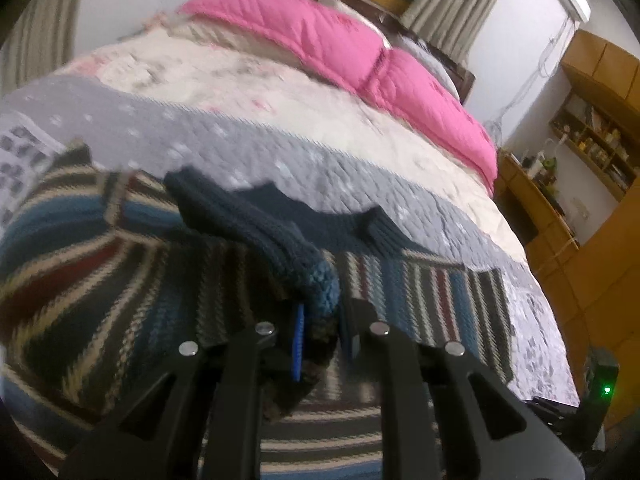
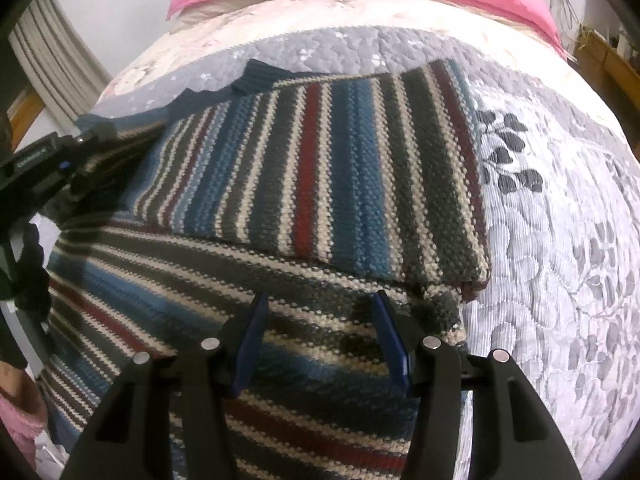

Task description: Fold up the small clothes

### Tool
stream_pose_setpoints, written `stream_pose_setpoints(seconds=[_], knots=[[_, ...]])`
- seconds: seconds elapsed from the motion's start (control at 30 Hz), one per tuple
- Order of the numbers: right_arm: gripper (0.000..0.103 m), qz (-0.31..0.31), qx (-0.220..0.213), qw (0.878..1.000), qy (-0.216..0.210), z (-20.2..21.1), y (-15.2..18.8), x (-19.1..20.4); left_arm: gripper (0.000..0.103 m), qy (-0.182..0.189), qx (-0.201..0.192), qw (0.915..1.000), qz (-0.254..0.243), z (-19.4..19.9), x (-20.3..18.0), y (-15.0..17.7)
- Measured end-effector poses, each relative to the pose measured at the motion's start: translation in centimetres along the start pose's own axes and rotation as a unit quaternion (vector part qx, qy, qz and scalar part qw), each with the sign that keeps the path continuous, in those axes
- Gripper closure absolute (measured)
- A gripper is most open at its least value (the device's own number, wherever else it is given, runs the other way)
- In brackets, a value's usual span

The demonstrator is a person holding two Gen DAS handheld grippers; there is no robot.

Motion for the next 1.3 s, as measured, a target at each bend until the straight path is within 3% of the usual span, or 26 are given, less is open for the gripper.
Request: stream_pose_setpoints(seconds=[0.17,0.27,0.4,0.5,0.6,0.63,0.77,0.9,1.17,1.2,1.23,1.27,1.3], knots=[[0.049,-0.017,0.003,1.0,-0.011,-0.6,0.4,-1.3,0.079,0.036,0.053,0.9979,-0.011,-4.1,-2.9,1.7],[0.049,-0.017,0.002,1.0,-0.013,-0.5,0.6,-1.4,0.069,0.046,0.064,0.9963,-0.034,-5.1,-5.1,2.6],[0.049,-0.018,0.003,1.0,-0.013,-0.4,0.7,-1.5,0.067,0.087,0.074,0.9909,-0.071,-3.8,-7.6,4.1],[0.049,-0.019,0.004,1.0,-0.018,-0.2,0.6,-1.3,0.066,0.101,0.058,0.9915,-0.057,-0.6,-5.2,4.2],[0.049,-0.009,-0.001,0.999,-0.034,0.7,-0.5,-0.2,0.063,0.056,0.028,0.9973,-0.038,2.7,-0.1,3.3],[0.049,-0.004,-0.003,0.999,-0.037,1.0,-1.0,0.3,0.063,0.024,0.015,0.999,-0.035,3.9,2.2,3.0],[0.049,0.024,-0.01,0.999,-0.037,1.7,-4.1,3.2,0.062,-0.062,-0.007,0.9977,-0.027,6.7,8.9,2.4],[0.049,0.026,0.009,0.997,-0.076,0.6,-7.7,6.3,0.062,-0.07,0.001,0.9976,0.003,6.9,12.4,2.7],[0.05,0.013,0.041,0.994,-0.096,-3.1,-12.0,9.0,0.058,-0.071,-0.013,0.9971,0.02,8.9,14.9,3.9],[0.056,0.018,0.041,0.996,-0.079,-3.4,-12.3,9.3,0.057,-0.07,-0.016,0.9972,0.023,9.2,15.2,4.3],[0.072,0.025,0.035,0.997,-0.065,-3.4,-12.5,9.3,0.057,-0.069,-0.017,0.9972,0.026,9.4,15.4,4.3],[0.081,0.031,0.028,0.998,-0.055,-3.3,-12.7,9.4,0.057,-0.069,-0.017,0.9971,0.028,9.6,15.6,4.3],[0.089,0.036,0.019,0.997,-0.062,-2.9,-12.7,9.6,0.057,-0.07,-0.018,0.9969,0.03,9.6,15.7,4.3]])
Point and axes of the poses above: each gripper's, at about its wrist camera, not at the fingertips, and z roughly against the way its jaws point, x to its left, y to its underside, the point moved 10 cm from there along -z, roughly the way its jaws point, and after that the axes turned 15 degrees about x, right-handed, at the moved point
